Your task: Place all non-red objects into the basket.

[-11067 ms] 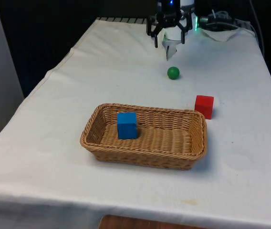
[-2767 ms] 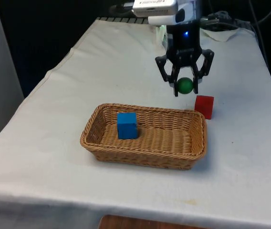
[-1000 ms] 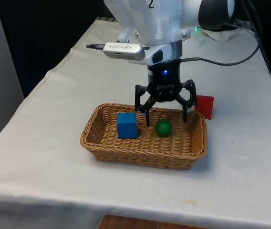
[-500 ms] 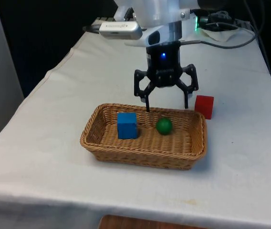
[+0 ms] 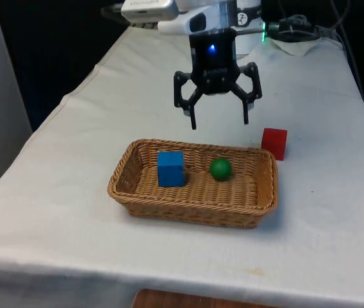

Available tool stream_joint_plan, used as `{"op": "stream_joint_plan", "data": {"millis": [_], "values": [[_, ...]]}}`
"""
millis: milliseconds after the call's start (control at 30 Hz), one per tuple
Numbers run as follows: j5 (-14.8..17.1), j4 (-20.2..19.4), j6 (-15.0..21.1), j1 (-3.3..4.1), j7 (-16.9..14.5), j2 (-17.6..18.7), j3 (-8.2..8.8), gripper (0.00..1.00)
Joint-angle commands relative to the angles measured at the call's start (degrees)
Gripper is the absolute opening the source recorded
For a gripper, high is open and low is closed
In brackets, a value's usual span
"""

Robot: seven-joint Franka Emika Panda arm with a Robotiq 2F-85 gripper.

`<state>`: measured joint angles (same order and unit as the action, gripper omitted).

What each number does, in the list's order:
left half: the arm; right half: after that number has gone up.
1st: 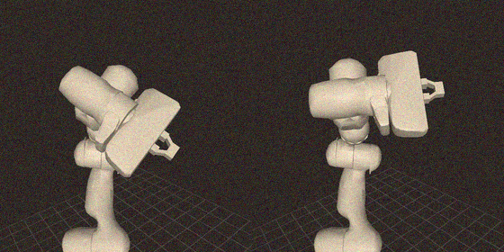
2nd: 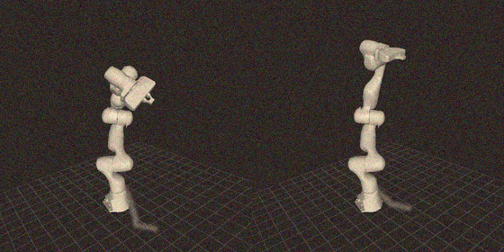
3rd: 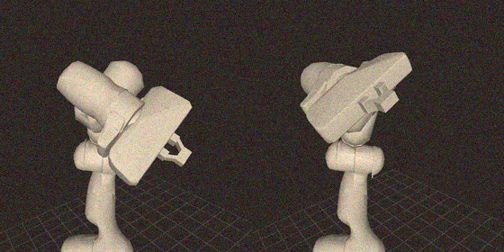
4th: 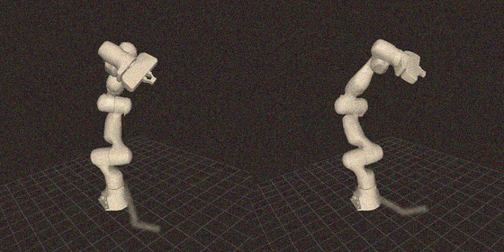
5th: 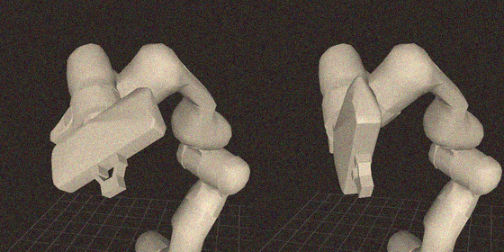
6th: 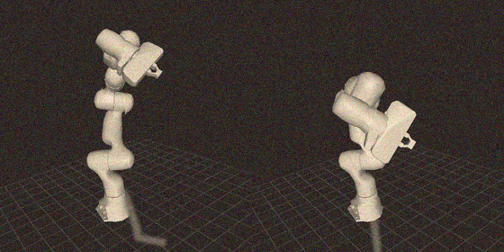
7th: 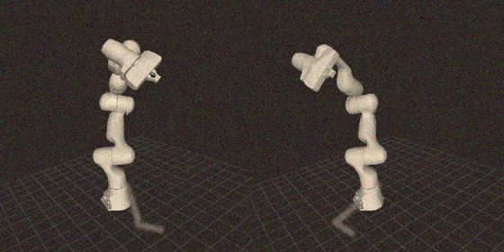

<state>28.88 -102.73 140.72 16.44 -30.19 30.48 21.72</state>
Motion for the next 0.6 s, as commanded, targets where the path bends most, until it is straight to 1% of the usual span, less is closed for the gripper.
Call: {"op": "stream_joint_plan", "data": {"millis": [0,133,167,200,467,500,533,567], "values": [[-0.86,-0.69,-0.40,0.52,0.86,-0.86,0.74,1.00],[-1.03,-1.66,-0.92,0.63,0.86,-2.52,1.26,1.00],[-0.11,-1.26,-0.57,0.17,0.00,-2.06,0.69,1.00],[-1.03,-1.83,-1.03,0.63,0.86,-2.86,1.38,1.00],[-1.49,-3.50,-2.35,0.80,0.92,-6.25,2.52,1.00],[-0.52,-3.09,-2.23,0.34,0.06,-5.90,1.95,1.00],[-1.60,-3.67,-2.52,0.80,0.97,-6.65,2.64,1.00],[-1.83,-4.13,-2.69,0.80,0.97,-7.39,2.81,1.00]]}}
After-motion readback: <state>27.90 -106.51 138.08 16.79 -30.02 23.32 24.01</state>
